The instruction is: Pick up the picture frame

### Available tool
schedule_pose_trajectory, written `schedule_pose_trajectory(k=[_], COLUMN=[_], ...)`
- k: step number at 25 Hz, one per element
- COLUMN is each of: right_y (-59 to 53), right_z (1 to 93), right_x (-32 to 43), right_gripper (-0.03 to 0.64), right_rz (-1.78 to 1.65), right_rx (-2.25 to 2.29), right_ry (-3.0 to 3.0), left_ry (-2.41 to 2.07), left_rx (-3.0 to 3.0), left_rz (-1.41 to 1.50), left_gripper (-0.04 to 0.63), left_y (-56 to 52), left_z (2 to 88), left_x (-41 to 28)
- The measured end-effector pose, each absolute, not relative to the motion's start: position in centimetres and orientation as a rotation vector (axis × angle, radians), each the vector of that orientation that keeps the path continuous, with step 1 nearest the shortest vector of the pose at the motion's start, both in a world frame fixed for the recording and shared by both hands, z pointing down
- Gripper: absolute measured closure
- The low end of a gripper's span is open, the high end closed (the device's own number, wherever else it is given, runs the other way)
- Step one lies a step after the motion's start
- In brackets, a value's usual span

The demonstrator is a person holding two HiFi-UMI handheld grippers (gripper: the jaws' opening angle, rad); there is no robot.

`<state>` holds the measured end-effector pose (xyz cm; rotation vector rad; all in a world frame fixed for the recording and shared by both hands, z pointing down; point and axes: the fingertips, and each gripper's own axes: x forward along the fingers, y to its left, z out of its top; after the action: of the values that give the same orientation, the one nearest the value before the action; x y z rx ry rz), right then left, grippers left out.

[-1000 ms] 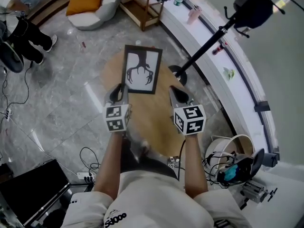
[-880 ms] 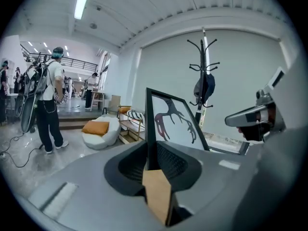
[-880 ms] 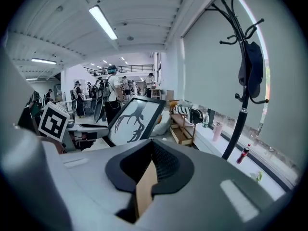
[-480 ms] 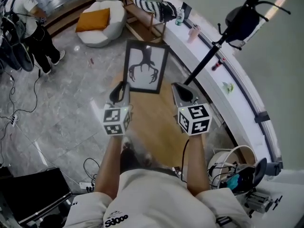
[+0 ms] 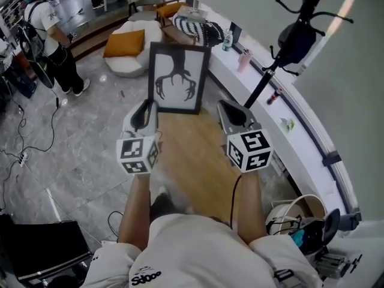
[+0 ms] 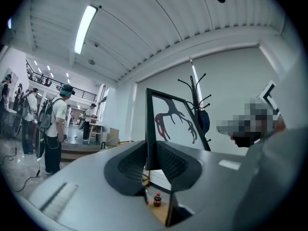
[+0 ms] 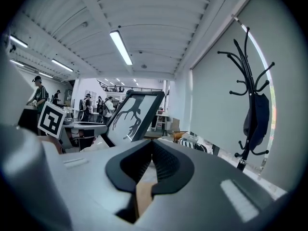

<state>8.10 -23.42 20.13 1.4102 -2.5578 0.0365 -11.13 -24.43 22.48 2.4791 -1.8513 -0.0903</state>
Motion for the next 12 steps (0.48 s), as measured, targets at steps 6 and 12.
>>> schedule_pose_trajectory(k=[6,12], right_y=[-22.4,-20.8], right_z=[16.6,14.2], right_x=[7.7,7.1], right_gripper=[0.614,0.614], right_rz=[-0.058,-0.134], right_rx=[1.407,1.392], right_ry=[-2.606,-2.652], left_ry=[-1.933,-2.017], left_rx=[2.505,2.497], left_rz=[-0.131,-0.196], left_gripper=[0.520,0.522], left_y=[-22.7,-19.9], left_z=[18.6,15.6], left_x=[-12.2,-13.5])
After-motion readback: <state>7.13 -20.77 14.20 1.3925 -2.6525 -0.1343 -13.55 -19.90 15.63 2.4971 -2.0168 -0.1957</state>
